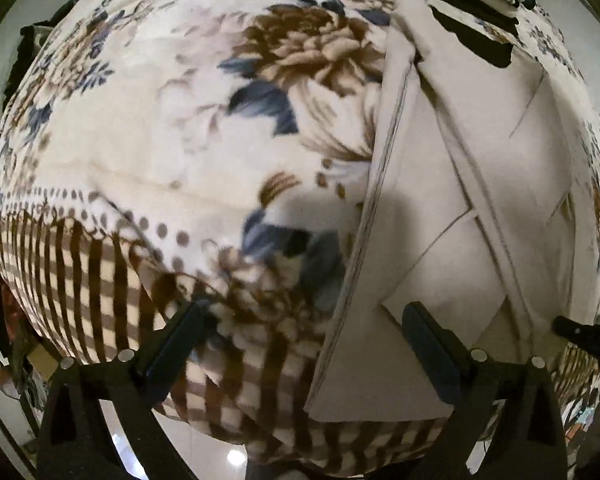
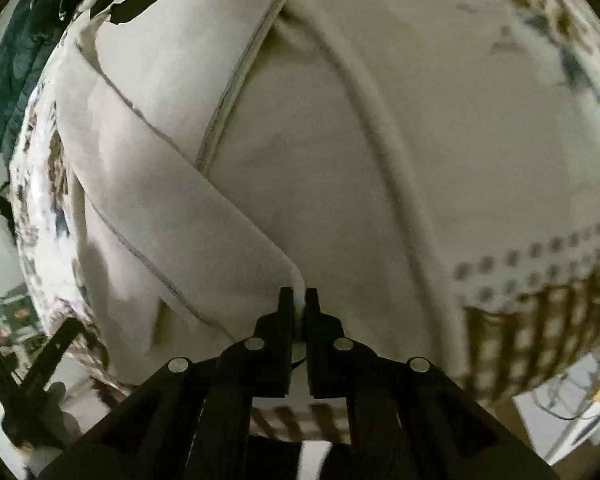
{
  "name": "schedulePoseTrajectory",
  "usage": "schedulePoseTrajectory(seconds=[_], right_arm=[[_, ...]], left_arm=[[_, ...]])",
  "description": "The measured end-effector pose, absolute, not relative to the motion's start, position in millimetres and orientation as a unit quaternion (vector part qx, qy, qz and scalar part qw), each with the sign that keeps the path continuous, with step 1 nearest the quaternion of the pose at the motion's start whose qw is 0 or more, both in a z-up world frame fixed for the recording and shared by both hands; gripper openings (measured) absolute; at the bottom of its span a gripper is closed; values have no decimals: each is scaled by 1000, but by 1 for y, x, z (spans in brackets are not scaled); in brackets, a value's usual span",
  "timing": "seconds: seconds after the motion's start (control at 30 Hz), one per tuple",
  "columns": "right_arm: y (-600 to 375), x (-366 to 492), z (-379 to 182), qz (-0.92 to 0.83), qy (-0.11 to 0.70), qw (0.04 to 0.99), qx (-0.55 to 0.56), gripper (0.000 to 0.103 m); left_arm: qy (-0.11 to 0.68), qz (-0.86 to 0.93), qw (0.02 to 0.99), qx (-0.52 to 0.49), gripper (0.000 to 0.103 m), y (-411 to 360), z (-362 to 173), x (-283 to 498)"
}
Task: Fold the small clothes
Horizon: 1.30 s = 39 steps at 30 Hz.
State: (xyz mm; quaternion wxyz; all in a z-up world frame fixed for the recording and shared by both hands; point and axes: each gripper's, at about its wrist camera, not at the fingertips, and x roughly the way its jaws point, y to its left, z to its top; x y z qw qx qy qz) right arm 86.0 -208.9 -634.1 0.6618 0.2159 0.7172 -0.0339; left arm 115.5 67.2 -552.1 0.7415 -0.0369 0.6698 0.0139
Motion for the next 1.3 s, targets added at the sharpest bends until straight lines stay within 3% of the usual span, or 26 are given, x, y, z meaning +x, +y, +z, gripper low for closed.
schedulePoseTrajectory(seconds=[0.13,0.2,0.27,0.33,0.5,0.57,0.63,0.67,0.73,0.97,1.17,1.3], right_arm=[[-211,81,-627,-36,726,658,198,6],[-220,76,-626,-15,733,642,221,12],[-233,70,-622,-22,729,642,235,37],[-259,57,-614,-50,717,646,255,48],[-308,30,-637,-83,731,607,302,53],[-316,22,-657,-81,744,582,319,54],[-320,17,-670,-78,746,567,341,52],[-323,14,-670,-77,741,567,351,32],[-327,7,-668,-73,740,565,358,4],[-339,12,-616,-33,706,574,412,3],[-363,76,-570,-6,659,612,437,3],[-387,144,-564,-1,629,648,429,3]], left_arm=[[687,-2,725,-52,100,66,-568,108],[694,-14,718,-49,100,62,-577,106],[702,-26,710,-47,97,60,-585,99],[709,-45,701,-59,89,57,-595,93],[732,-79,673,-75,44,46,-618,69],[732,-88,670,-88,5,46,-619,63],[731,-91,667,-107,4,45,-617,61],[731,-90,667,-116,3,48,-614,59],[730,-86,661,-149,3,54,-605,58],[707,-78,645,-279,3,75,-560,83],[655,-91,673,-331,4,76,-541,181],[625,-85,695,-346,6,69,-560,251]])
